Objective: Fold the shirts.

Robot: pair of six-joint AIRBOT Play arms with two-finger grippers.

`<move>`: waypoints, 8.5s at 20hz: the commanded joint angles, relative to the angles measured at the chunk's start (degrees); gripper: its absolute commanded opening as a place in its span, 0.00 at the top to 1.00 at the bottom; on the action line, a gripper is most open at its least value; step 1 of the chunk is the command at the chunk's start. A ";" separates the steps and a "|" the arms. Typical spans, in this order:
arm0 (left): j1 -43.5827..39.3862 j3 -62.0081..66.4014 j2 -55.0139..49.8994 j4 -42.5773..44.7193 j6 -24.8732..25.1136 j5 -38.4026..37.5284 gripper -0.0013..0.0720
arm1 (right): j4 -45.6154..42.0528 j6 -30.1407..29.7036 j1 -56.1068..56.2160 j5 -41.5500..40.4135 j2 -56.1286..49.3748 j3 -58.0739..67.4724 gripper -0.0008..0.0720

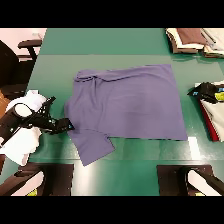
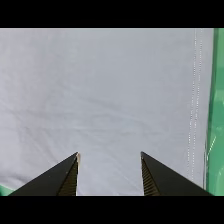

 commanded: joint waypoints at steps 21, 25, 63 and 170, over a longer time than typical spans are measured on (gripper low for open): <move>0.04 4.44 3.19 -6.62 4.74 1.33 0.95 | -0.24 -2.16 -30.88 0.66 -0.57 -31.36 0.29; 0.04 4.44 3.19 -7.26 4.72 1.49 0.95 | 0.02 -2.14 -26.88 -3.26 -5.95 -34.84 0.37; 0.04 61.70 2.73 1.46 -3.69 -12.52 0.95 | -6.75 7.61 -2.91 15.91 -3.37 38.32 0.97; -3.63 33.11 -22.62 -2.19 8.63 11.08 0.11 | 1.01 1.51 0.94 -0.09 -33.99 20.15 0.36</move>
